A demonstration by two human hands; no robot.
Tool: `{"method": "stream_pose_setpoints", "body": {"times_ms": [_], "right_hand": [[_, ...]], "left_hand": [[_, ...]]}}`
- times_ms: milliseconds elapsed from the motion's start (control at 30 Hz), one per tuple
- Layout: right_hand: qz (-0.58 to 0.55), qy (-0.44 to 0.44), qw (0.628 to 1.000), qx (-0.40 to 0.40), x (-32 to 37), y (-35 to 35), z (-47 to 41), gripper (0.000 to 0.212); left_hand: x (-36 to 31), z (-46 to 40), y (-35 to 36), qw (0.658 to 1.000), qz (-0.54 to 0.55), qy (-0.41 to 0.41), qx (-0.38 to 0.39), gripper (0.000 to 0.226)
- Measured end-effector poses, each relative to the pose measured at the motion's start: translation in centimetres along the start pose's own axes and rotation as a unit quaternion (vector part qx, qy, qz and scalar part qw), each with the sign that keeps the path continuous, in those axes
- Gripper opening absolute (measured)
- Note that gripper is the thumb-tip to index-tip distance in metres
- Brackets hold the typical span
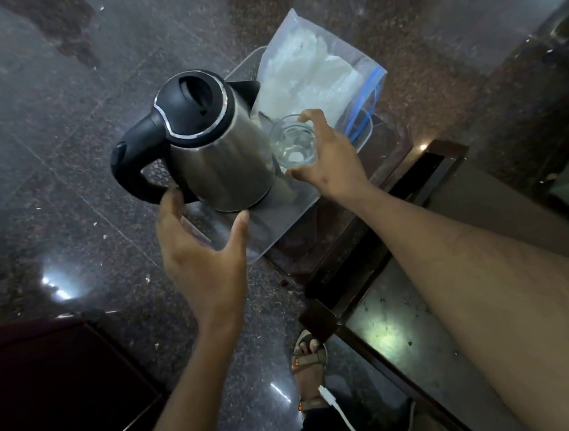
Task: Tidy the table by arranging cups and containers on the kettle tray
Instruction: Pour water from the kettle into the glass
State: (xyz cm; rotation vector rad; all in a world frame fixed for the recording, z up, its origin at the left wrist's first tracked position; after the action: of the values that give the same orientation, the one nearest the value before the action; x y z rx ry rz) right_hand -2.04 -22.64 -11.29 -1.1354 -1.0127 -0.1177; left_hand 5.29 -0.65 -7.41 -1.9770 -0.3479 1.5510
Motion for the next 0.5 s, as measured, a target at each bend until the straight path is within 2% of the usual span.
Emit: {"method": "stream_pose_setpoints", "body": {"times_ms": [67,133,200,300,500], "right_hand": [[-0.007,0.008,1.0,0.001,0.2,0.0,-0.1,0.086],[-0.022,0.025,0.999,-0.005,0.4,-0.4,-0.2,0.087],[-0.054,0.036,0.997,-0.028,0.5,-1.4,0.1,0.087],[-0.087,0.03,0.994,-0.056,1.0,-4.1,0.9,0.089],[-0.155,0.016,0.981,-0.117,1.3,-10.6,4.3,0.089]], "left_hand": [[-1.1,2.2,-0.1,0.999,-0.009,0.043,0.018,0.074],[-3.0,3.2,0.6,0.994,-0.004,0.073,0.085,0.07],[-4.7,2.9,1.7,0.988,0.004,0.081,0.134,0.073],[-7.1,1.3,3.7,0.983,0.011,0.087,0.159,0.079],[-11.9,0.1,7.0,0.958,-0.006,0.16,0.238,0.091]]}}
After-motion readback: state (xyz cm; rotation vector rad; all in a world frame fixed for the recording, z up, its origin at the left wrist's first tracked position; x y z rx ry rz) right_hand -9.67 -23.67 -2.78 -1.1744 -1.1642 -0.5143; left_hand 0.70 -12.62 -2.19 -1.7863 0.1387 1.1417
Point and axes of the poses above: each hand's wrist, its own z-axis away from the middle knuckle, its own y-axis out of the palm, x = y × z, the point moved 1 cm from there along -z, towards the middle knuckle, and after that the axes turned 5 degrees about -x, right-handed, at the moved point
